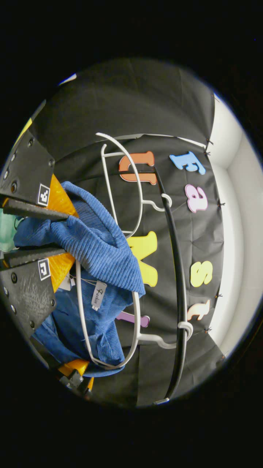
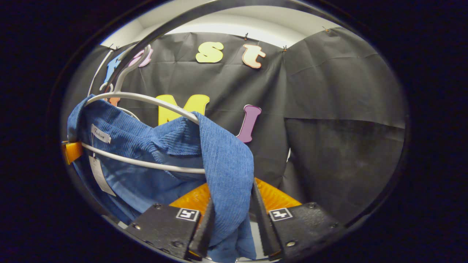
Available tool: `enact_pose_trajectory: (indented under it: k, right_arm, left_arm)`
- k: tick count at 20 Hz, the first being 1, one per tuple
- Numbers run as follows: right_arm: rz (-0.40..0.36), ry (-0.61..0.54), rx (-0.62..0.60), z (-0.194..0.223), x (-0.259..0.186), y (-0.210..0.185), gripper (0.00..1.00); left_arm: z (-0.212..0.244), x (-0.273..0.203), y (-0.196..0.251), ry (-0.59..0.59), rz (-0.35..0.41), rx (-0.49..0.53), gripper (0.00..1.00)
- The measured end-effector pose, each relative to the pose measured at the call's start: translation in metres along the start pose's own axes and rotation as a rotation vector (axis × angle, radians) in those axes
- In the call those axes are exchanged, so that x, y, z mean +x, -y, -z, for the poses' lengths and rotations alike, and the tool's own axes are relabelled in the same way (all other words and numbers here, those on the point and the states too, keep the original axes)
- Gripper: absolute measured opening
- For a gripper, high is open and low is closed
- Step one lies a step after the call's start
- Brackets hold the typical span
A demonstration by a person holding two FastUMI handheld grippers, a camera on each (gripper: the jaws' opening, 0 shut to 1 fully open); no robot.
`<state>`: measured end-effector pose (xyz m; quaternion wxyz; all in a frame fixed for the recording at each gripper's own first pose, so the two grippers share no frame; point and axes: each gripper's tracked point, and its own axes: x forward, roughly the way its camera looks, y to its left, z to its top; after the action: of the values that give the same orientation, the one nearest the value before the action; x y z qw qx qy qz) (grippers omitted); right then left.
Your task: Grasp the clothes on the hanger with both hands and then place them into the laundry hamper below.
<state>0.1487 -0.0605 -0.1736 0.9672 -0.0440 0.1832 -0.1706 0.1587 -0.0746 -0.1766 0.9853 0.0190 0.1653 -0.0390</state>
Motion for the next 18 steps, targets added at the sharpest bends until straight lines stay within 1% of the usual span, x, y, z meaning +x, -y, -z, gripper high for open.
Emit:
enact_pose_trajectory:
  k: [1, 2, 3, 4, 5, 6, 7, 8, 9, 10, 11, 12, 13, 16, 17, 18]
  right_arm:
    - [-0.004, 0.003, -0.001, -0.002, -0.003, 0.001, 0.51]
    - [-0.009, 0.003, 0.003, -0.002, -0.004, 0.000, 0.41]
    - [-0.014, -0.002, 0.011, -0.002, -0.005, 0.000, 0.35]
    - [-0.026, -0.004, 0.022, -0.003, -0.006, -0.001, 0.24]
    - [-0.023, -0.006, 0.026, -0.005, -0.008, 0.000, 0.21]
    - [-0.019, -0.005, 0.028, -0.004, -0.006, 0.002, 0.17]
    - [-0.009, -0.003, 0.033, -0.005, -0.006, 0.005, 0.16]
    - [0.000, -0.003, 0.036, -0.008, -0.007, 0.006, 0.13]
    - [0.011, -0.004, 0.039, -0.010, -0.008, 0.008, 0.11]
    - [0.018, -0.001, 0.042, -0.011, -0.006, 0.012, 0.10]
    - [0.023, 0.005, 0.040, -0.013, -0.004, 0.017, 0.10]
    - [0.022, 0.012, 0.037, -0.016, -0.009, 0.022, 0.10]
    - [0.020, 0.018, 0.034, -0.020, -0.009, 0.025, 0.09]
    - [0.013, 0.019, 0.031, -0.021, -0.008, 0.031, 0.10]
    - [0.010, 0.018, 0.032, -0.022, -0.008, 0.031, 0.10]
    - [0.005, 0.020, 0.032, -0.024, -0.009, 0.030, 0.10]
  left_arm:
    - [0.000, -0.001, 0.003, -0.002, 0.028, 0.003, 0.31]
    - [0.001, -0.001, 0.001, -0.002, 0.042, 0.008, 0.28]
    - [-0.008, -0.007, -0.002, 0.002, 0.047, -0.004, 0.18]
    - [-0.005, -0.008, -0.003, 0.002, 0.059, -0.004, 0.08]
    - [-0.008, -0.012, -0.007, 0.006, 0.064, 0.005, 0.14]
    - [-0.012, -0.015, -0.014, 0.014, 0.066, 0.020, 0.14]
    - [-0.018, -0.018, -0.023, 0.030, 0.055, 0.040, 0.14]
    - [-0.025, -0.020, -0.029, 0.039, 0.062, 0.053, 0.14]
    - [-0.029, -0.022, -0.034, 0.036, 0.078, 0.042, 0.14]
    - [-0.029, -0.022, -0.039, 0.022, 0.096, 0.021, 0.08]
    - [-0.030, -0.021, -0.047, 0.008, 0.098, 0.009, 0.11]
    - [-0.032, -0.020, -0.054, -0.008, 0.110, 0.003, 0.11]
    - [-0.033, -0.021, -0.056, -0.022, 0.132, -0.001, 0.14]
    - [-0.039, -0.020, -0.061, -0.038, 0.183, 0.018, 0.14]
    - [-0.041, -0.020, -0.062, -0.049, 0.203, 0.010, 0.11]
    - [-0.045, -0.018, -0.062, -0.057, 0.230, -0.008, 0.14]
